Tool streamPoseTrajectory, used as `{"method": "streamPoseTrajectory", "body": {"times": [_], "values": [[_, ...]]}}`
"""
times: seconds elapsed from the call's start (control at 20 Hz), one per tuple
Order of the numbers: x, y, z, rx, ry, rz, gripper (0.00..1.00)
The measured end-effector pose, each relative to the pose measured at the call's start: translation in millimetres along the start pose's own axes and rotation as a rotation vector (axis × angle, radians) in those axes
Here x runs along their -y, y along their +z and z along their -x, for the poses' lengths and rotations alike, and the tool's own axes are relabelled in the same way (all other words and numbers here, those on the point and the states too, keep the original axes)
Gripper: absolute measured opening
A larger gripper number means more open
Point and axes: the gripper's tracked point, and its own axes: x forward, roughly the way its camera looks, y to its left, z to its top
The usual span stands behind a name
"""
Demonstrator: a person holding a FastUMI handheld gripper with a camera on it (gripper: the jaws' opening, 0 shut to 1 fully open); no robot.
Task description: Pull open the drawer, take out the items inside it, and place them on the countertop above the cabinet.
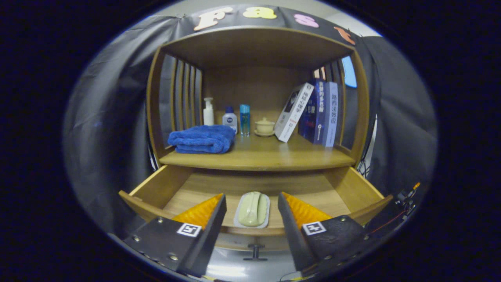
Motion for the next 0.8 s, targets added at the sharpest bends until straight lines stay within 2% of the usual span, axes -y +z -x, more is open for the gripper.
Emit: {"method": "streamPoseTrajectory", "body": {"times": [0.1,0.25,0.35,0.55,0.6,0.75,0.8], "values": [[0,-12,-23,-0.113,-0.004,0.008,0.91],[-2,-37,-54,-0.276,0.015,0.004,0.92],[-5,-48,-65,-0.374,0.025,-0.061,0.92],[7,-65,-87,-0.49,-0.03,-0.1,0.92],[13,-71,-90,-0.523,-0.063,-0.099,0.84],[11,-75,-91,-0.552,-0.048,-0.096,0.62],[11,-73,-93,-0.535,-0.044,-0.09,0.51]]}}
